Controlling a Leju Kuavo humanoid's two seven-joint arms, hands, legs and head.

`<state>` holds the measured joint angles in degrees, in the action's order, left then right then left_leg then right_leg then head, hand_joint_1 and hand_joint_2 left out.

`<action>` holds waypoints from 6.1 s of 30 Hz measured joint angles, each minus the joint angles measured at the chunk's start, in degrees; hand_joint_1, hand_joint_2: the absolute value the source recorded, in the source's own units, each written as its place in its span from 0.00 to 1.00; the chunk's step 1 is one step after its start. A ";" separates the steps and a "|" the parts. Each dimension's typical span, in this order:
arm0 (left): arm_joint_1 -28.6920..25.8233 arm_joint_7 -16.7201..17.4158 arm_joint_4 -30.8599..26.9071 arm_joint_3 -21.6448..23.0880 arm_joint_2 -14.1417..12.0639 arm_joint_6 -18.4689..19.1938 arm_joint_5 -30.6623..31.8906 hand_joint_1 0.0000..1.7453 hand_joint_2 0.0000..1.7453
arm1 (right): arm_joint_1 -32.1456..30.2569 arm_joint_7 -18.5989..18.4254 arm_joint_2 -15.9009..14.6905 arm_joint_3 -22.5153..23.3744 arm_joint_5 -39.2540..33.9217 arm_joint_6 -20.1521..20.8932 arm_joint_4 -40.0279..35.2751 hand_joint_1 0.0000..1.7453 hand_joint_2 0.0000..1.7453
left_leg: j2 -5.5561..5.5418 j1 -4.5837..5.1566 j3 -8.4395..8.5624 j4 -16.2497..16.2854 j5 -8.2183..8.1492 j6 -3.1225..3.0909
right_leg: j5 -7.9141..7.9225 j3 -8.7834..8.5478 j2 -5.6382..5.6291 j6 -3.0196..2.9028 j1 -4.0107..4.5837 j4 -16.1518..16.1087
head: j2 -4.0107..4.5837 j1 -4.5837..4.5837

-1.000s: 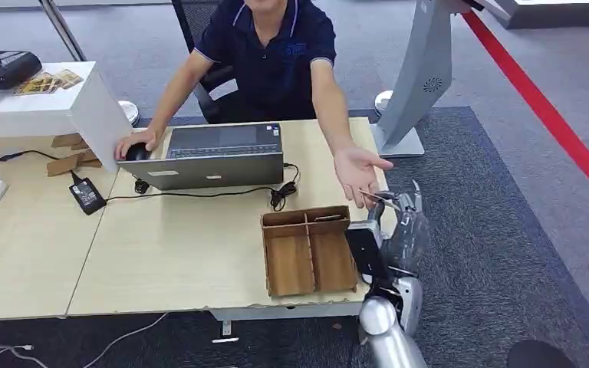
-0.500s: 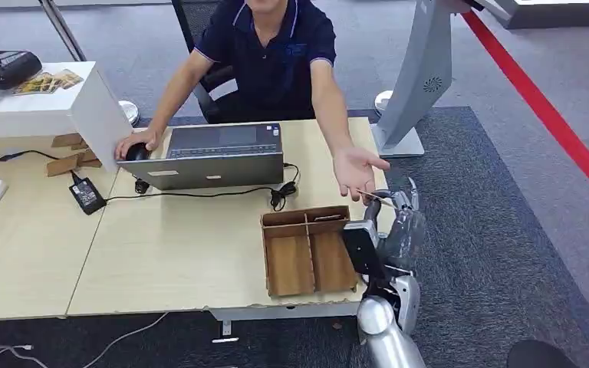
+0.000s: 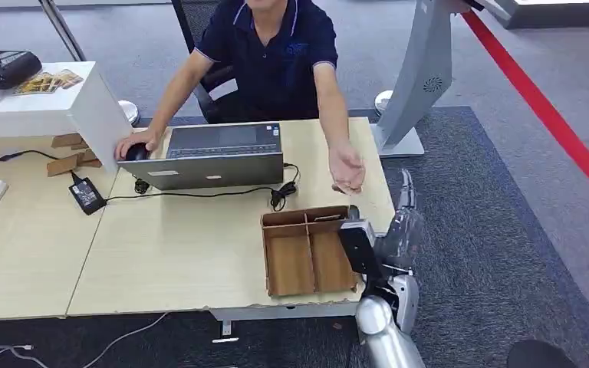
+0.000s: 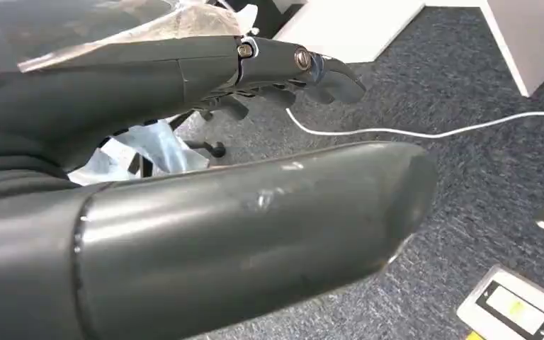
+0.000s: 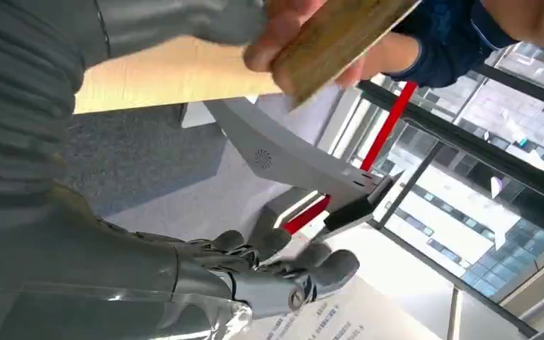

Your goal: Pass the card to the sensor for recognition and then transmit it.

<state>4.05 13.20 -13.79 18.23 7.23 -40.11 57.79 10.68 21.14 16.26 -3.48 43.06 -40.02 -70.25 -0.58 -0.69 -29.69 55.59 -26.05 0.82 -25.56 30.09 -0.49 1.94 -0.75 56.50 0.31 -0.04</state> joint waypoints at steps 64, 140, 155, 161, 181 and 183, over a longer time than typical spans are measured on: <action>0.02 -0.15 0.00 2.45 -0.02 0.00 -0.42 0.00 0.00 | 2.78 -11.54 -0.48 -7.54 18.58 0.00 8.98 0.00 1.00 | 0.00 0.00 -0.08 0.00 0.00 0.00 | 0.00 0.09 0.00 0.00 0.01 0.01 | 0.00 0.00; 0.74 -0.81 0.04 4.87 -0.11 0.00 -1.38 0.00 0.00 | 7.84 -22.78 -4.87 -11.91 25.33 -0.04 14.73 0.00 1.00 | 0.02 0.00 -0.09 0.00 0.00 0.00 | 0.00 0.17 -0.01 0.00 0.02 0.00 | 0.00 0.00; 0.79 -0.81 0.07 5.62 -0.11 0.00 -1.38 0.00 0.00 | 7.92 -22.97 -5.27 -12.35 25.35 -0.04 14.73 0.00 1.00 | 0.02 0.00 -0.09 0.00 0.00 0.00 | 0.00 0.17 -0.01 0.00 0.03 0.00 | 0.00 -0.02; 0.80 -0.79 0.09 5.73 -0.11 0.00 -1.53 0.00 0.00 | 7.96 -22.99 -5.46 -12.68 25.38 -0.04 14.75 0.00 1.00 | 0.02 0.00 -0.09 0.00 0.00 0.01 | 0.00 0.17 -0.01 0.00 0.03 0.00 | 0.00 -0.02; 0.94 -0.79 0.11 5.81 -0.11 0.00 -2.21 0.00 0.00 | 8.05 -23.67 -5.77 -13.79 25.70 -0.04 15.10 0.00 1.00 | 0.02 0.00 -0.12 0.00 0.00 0.01 | -0.01 0.20 -0.01 0.00 0.03 0.00 | 0.00 -0.02; 0.94 -0.79 0.11 5.81 -0.11 0.00 -2.21 0.00 0.00 | 8.05 -24.00 -5.81 -14.05 25.70 -0.04 15.32 0.00 1.00 | 0.02 -0.01 -0.12 0.00 0.00 0.01 | -0.01 0.21 -0.01 0.00 0.04 0.00 | 0.00 0.00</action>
<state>4.99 12.41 -13.68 24.04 7.13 -40.11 55.58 18.73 -2.86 10.45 -17.53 68.76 -40.06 -54.93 -0.56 -0.70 -29.81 55.59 -26.06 0.82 -25.57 30.30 -0.50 1.94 -0.71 56.51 0.31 -0.04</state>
